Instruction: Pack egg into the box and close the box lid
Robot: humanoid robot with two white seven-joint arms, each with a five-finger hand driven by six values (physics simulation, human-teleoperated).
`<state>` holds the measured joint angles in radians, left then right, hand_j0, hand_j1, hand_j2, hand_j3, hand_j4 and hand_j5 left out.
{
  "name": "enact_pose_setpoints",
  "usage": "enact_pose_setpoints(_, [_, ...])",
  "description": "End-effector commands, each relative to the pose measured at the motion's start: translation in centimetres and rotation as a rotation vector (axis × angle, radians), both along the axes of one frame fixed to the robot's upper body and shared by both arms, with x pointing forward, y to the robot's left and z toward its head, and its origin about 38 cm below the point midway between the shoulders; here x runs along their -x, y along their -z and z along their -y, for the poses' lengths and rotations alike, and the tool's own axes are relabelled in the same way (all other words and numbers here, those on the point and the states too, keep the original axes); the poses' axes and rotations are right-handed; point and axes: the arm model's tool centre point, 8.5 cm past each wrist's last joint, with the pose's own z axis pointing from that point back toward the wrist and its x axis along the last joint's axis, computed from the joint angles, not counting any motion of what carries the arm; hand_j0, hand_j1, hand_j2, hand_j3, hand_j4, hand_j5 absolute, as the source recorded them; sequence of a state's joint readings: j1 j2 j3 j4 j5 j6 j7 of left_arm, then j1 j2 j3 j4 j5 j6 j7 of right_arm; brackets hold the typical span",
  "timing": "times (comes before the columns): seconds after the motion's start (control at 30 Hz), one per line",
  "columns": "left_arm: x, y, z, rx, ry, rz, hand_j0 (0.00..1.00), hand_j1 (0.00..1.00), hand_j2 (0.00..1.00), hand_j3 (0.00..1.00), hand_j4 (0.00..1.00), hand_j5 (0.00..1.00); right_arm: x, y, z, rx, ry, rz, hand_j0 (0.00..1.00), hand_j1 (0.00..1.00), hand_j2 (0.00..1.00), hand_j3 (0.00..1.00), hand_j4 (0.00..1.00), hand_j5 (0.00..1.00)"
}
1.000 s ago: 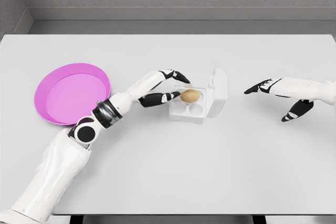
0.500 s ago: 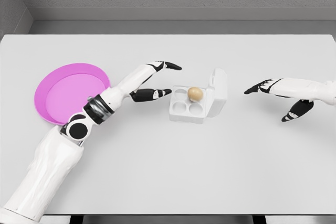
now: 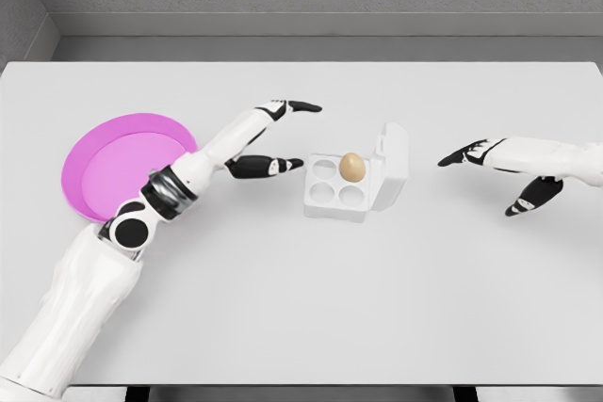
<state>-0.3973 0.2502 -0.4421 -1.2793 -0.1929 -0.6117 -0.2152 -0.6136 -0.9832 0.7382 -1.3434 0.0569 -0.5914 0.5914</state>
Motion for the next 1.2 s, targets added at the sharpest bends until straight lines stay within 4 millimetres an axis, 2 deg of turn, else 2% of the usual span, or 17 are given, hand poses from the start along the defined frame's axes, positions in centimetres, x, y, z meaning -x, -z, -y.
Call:
enact_pose_setpoints(0.0, [0.1, -1.1, -0.9, 0.017, 0.001, 0.017, 0.83, 0.83, 0.83, 0.83, 0.83, 0.83, -0.1, -0.1, 0.2, -0.005, 0.008, 0.001, 1.00, 1.00, 1.00, 1.00, 1.00, 1.00])
enact_pose_setpoints(0.07, [0.4, -2.6, -3.9, 0.013, -0.001, 0.031, 0.84, 0.84, 0.84, 0.84, 0.84, 0.84, -0.1, -0.1, 0.1, -0.006, 0.006, 0.000, 1.00, 1.00, 1.00, 1.00, 1.00, 1.00])
enact_pose_setpoints(0.13, [0.7, -4.0, -7.3, -0.003, -0.017, 0.037, 1.00, 1.00, 1.00, 1.00, 1.00, 1.00, -0.4, -0.9, 0.0, -0.006, 0.001, 0.020, 1.00, 1.00, 1.00, 1.00, 1.00, 1.00])
enact_pose_setpoints(0.2, [1.6, -4.5, -8.8, -0.044, 0.014, 0.018, 1.00, 1.00, 1.00, 1.00, 1.00, 1.00, -0.2, -0.6, -0.3, -0.009, -0.022, 0.019, 1.00, 1.00, 1.00, 1.00, 1.00, 1.00])
enact_pose_setpoints(0.23, [2.0, -5.4, -9.9, -0.071, 0.018, 0.033, 1.00, 1.00, 1.00, 1.00, 1.00, 1.00, -0.2, -0.7, -0.5, -0.012, -0.027, 0.021, 1.00, 1.00, 1.00, 1.00, 1.00, 1.00])
enact_pose_setpoints(0.3, [2.8, -7.1, -13.8, -0.139, -0.005, 0.026, 1.00, 1.00, 1.00, 1.00, 1.00, 1.00, -0.3, -0.5, -0.8, -0.017, -0.030, 0.019, 1.00, 1.00, 1.00, 1.00, 1.00, 1.00])
enact_pose_setpoints(0.43, [2.9, -6.7, -14.2, -0.160, -0.007, 0.018, 1.00, 1.00, 1.00, 1.00, 1.00, 1.00, -0.2, -0.2, -1.8, -0.030, -0.052, 0.016, 1.00, 1.00, 1.00, 1.00, 1.00, 1.00])
enact_pose_setpoints(0.53, [3.1, -6.5, -14.2, -0.162, -0.005, 0.011, 1.00, 1.00, 1.00, 1.00, 1.00, 1.00, 0.1, -0.3, -3.5, -0.047, -0.098, 0.023, 1.00, 1.00, 1.00, 1.00, 1.00, 1.00])
enact_pose_setpoints(0.6, [3.1, -6.5, -14.2, -0.161, -0.005, 0.011, 1.00, 1.00, 1.00, 1.00, 1.00, 1.00, 0.2, 0.1, -3.7, -0.044, -0.106, 0.011, 1.00, 1.00, 1.00, 1.00, 1.00, 1.00])
enact_pose_setpoints(0.83, [3.3, -5.7, -13.6, -0.169, 0.014, -0.007, 1.00, 1.00, 1.00, 1.00, 1.00, 1.00, 0.7, -0.5, -5.2, -0.056, -0.152, 0.027, 1.00, 1.00, 1.00, 1.00, 1.00, 1.00])
enact_pose_setpoints(0.93, [3.3, -5.6, -13.5, -0.167, 0.015, -0.010, 1.00, 1.00, 1.00, 1.00, 1.00, 1.00, 0.6, -1.0, -5.6, -0.058, -0.165, 0.041, 1.00, 1.00, 1.00, 1.00, 1.00, 1.00])
enact_pose_setpoints(1.07, [3.1, -5.3, -13.4, -0.168, 0.014, -0.015, 1.00, 1.00, 1.00, 1.00, 1.00, 1.00, 0.1, -2.8, -6.1, -0.058, -0.183, 0.084, 1.00, 1.00, 1.00, 1.00, 1.00, 1.00])
enact_pose_setpoints(1.17, [3.1, -5.4, -13.5, -0.169, 0.013, -0.014, 1.00, 1.00, 1.00, 1.00, 1.00, 1.00, 0.2, -3.2, -7.3, -0.074, -0.214, 0.098, 1.00, 1.00, 1.00, 1.00, 1.00, 1.00])
